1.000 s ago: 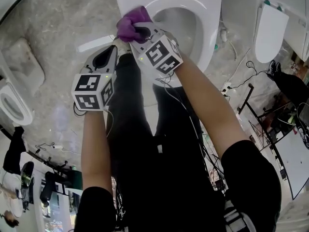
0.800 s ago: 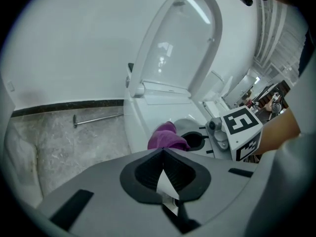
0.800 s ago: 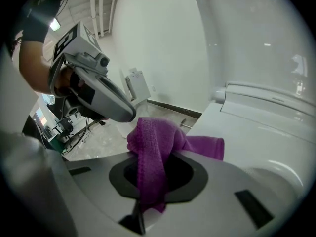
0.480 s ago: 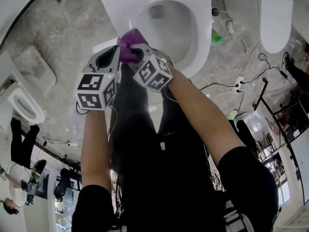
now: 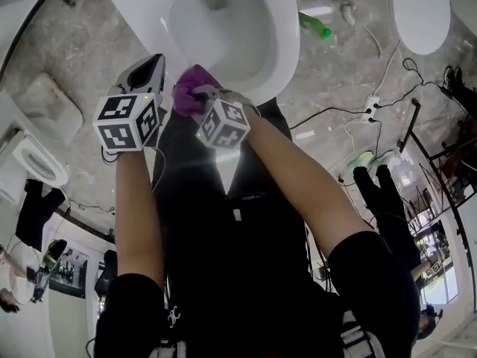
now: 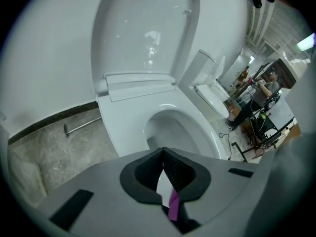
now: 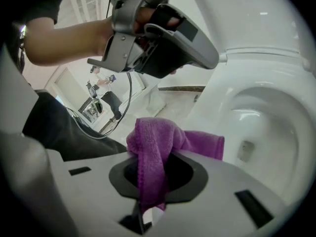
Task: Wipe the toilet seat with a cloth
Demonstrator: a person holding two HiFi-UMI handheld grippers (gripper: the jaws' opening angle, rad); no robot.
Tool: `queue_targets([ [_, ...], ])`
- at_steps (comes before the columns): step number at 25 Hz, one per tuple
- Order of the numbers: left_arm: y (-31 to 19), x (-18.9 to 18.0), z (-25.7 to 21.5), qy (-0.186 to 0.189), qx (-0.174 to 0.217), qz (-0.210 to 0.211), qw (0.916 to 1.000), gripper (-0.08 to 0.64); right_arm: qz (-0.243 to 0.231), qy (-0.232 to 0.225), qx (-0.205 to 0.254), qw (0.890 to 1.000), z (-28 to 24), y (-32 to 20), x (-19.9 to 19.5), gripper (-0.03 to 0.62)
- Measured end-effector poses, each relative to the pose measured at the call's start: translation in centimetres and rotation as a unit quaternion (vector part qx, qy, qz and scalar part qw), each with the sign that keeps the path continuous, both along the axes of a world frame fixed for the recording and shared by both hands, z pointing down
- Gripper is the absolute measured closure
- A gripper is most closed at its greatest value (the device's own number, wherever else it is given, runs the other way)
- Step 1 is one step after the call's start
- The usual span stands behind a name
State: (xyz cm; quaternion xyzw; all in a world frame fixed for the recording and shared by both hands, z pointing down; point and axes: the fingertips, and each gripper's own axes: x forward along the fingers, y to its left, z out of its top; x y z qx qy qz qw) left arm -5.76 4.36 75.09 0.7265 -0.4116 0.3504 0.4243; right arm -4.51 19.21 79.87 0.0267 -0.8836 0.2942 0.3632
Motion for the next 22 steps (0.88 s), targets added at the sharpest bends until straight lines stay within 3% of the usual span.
queue_targets([
  [5,-0.3,3.4,0.9,-0.004,-0.002,0.025,0.9997,0.552,0.002,0.035,-0.042,0.998,0.8,3.1,5.5,0.532],
  [11,-0.7,6.5,1.9,0.002,-0.006,0.031,0.9995,0.552,0.063,0.076,-0.078,0.992,1.8,2.4,12.5,0.532],
  [16,-0.2,8.4,2.7,0.01,-0.016,0.032,0.9993,0.552,0.083,0.11,-0.049,0.989,2.0,-0.2,17.1,0.532],
  [22,-0.1,9.8,3.1,0.014,-0.019,0.036,0.9991,0.552,0.057,0.129,0.002,0.99,2.2,-4.1,21.6,0.532],
])
